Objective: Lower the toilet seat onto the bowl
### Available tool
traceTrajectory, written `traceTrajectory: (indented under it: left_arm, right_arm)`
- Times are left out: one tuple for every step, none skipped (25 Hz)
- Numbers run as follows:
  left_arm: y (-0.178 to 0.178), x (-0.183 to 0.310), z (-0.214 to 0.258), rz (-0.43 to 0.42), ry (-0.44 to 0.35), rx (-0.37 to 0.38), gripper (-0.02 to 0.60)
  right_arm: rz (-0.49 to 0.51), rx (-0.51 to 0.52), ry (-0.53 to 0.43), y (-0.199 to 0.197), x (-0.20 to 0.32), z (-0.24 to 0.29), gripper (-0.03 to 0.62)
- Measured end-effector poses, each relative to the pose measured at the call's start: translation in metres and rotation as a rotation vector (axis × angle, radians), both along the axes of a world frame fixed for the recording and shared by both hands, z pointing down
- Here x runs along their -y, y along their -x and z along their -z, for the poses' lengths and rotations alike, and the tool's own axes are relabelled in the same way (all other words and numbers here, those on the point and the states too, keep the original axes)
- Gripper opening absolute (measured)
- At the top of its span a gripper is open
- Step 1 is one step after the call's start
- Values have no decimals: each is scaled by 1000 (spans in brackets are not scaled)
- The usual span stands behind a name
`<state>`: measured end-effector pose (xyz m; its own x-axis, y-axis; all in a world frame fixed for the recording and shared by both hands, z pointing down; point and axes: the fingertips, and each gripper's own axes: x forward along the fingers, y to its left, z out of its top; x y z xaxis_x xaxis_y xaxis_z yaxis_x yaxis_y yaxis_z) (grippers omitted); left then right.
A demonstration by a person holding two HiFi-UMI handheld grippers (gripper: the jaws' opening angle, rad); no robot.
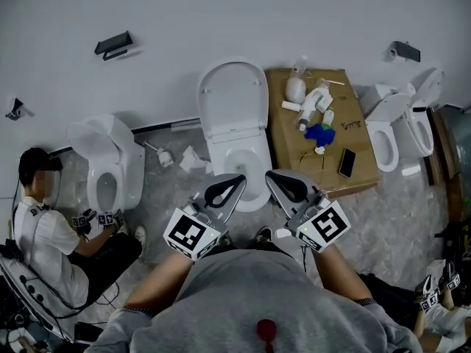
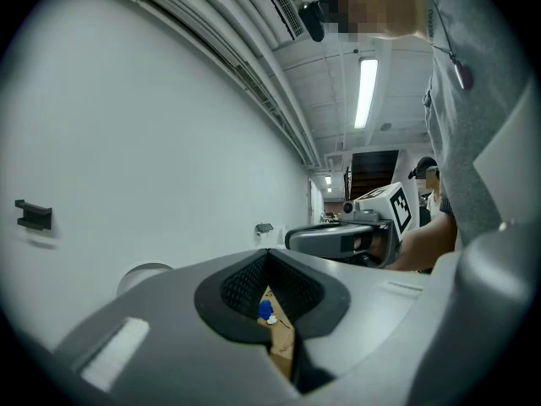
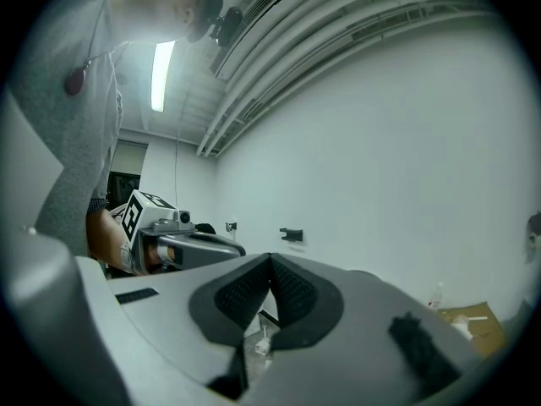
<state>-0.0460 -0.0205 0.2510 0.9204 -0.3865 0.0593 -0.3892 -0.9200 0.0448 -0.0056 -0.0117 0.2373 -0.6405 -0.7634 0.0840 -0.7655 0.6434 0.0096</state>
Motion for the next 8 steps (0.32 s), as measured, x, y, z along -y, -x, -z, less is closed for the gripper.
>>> traceTrajectory:
  left_arm:
    - [0, 1, 0, 2, 2, 0, 9]
    - [1, 3, 0, 5, 4, 0, 9]
    - [1, 5, 0, 6, 4, 0, 9]
    - [1, 7, 1, 5, 4, 1, 9]
    - [1, 9, 1, 3, 2, 1, 9]
    - [1, 10, 2, -1, -1, 1, 9]
    - [1, 12, 2, -5, -4, 1, 9]
    - [1, 13, 2, -10, -6, 0, 9]
  right_arm:
    - [0, -2, 0, 0, 1, 0, 14]
    - [0, -3, 0, 1, 2, 0, 14]
    - [0, -4, 0, 1, 3, 1, 14]
    - [0, -5, 1, 1, 5, 1, 14]
    - [-1, -6, 1, 1, 6, 1, 14]
    - [-2, -6, 1, 2, 7, 1, 14]
    - [-3, -6, 1, 2, 9, 1, 14]
    - [-3, -6, 2, 3, 10, 1, 14]
